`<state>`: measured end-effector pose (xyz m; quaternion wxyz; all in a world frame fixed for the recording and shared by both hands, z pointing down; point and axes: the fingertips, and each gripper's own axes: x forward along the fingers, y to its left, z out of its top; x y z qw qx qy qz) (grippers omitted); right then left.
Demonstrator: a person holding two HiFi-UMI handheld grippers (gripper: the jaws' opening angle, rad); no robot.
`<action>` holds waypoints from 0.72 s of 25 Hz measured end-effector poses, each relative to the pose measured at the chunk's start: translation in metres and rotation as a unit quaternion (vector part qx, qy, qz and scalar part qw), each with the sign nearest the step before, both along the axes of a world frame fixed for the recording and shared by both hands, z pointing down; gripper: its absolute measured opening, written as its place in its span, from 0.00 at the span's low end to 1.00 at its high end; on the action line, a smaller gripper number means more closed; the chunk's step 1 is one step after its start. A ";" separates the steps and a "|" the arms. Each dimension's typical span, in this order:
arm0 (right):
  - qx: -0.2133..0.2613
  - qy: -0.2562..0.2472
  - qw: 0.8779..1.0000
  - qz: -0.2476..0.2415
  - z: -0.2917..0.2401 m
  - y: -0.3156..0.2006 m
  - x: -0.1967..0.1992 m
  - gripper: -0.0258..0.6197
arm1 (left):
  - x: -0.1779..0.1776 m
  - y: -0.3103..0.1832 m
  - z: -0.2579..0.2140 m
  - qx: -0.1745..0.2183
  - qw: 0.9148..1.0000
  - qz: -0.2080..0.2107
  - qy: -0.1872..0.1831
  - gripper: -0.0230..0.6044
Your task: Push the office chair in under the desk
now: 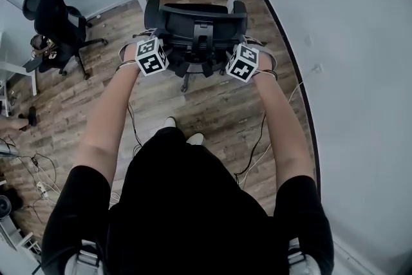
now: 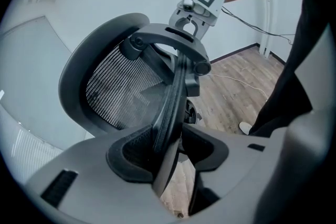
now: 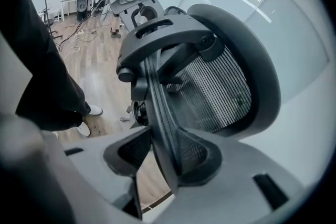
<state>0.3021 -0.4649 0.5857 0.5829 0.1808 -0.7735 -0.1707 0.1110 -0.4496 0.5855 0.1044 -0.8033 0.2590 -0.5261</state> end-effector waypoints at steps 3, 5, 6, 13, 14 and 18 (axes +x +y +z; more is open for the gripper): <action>-0.002 0.000 1.000 -0.003 -0.002 -0.010 0.003 0.27 | 0.004 -0.008 -0.002 0.005 1.000 -0.004 0.001 0.31; -0.002 0.002 1.000 -0.004 -0.002 -0.019 0.007 0.27 | 0.008 -0.014 -0.003 0.012 1.000 -0.003 0.004 0.31; -0.002 0.002 1.000 -0.006 -0.002 -0.028 0.009 0.27 | 0.011 -0.021 -0.004 0.014 1.000 -0.003 0.005 0.31; -0.003 0.011 1.000 -0.017 -0.002 -0.085 0.021 0.27 | 0.025 -0.067 -0.005 0.012 1.000 -0.016 0.010 0.30; -0.004 0.011 1.000 -0.019 -0.003 -0.092 0.023 0.27 | 0.027 -0.072 -0.006 0.011 1.000 -0.019 0.010 0.29; -0.008 0.017 0.999 -0.025 -0.003 -0.114 0.029 0.27 | 0.033 -0.088 -0.006 0.001 1.000 -0.027 0.012 0.29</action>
